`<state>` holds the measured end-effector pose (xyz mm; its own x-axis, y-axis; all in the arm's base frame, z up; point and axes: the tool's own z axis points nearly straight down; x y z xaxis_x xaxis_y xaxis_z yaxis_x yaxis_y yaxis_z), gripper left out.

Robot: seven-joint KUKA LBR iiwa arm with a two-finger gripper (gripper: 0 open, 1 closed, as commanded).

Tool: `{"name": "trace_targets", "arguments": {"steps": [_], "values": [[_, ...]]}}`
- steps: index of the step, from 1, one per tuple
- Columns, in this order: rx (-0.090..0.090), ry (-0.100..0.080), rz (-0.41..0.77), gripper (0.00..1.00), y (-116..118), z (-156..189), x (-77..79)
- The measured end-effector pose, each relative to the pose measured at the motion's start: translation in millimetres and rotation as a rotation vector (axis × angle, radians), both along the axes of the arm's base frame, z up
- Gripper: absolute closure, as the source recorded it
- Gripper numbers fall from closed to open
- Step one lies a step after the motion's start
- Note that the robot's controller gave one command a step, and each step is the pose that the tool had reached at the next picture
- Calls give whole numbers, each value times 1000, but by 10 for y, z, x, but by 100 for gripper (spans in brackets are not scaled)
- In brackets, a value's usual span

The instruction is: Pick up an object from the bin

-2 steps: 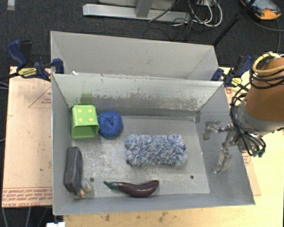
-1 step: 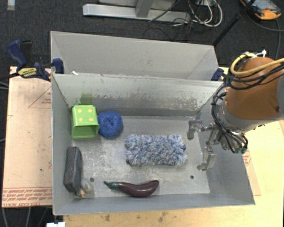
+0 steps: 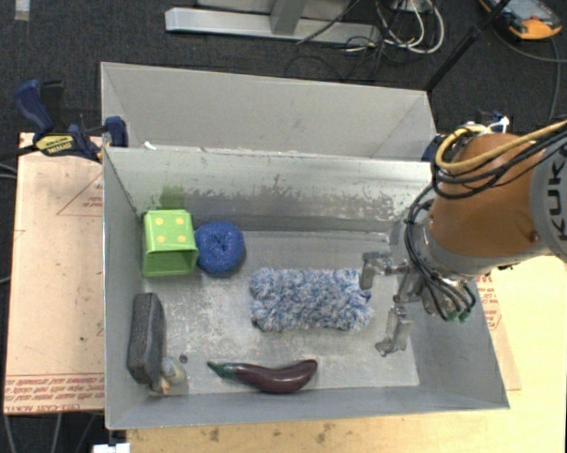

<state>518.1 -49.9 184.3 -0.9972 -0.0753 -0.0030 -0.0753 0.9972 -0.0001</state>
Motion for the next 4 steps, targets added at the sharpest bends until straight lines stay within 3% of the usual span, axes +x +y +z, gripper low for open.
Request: {"name": "trace_targets", "arguments": {"steps": [1,2,3,4], "values": [[0,2,-3,0,415,-122,211],[0,-3,4,0,518,-153,306],[1,7,214,0,558,-505,231],[0,-1,316,0,678,-596,423]]}}
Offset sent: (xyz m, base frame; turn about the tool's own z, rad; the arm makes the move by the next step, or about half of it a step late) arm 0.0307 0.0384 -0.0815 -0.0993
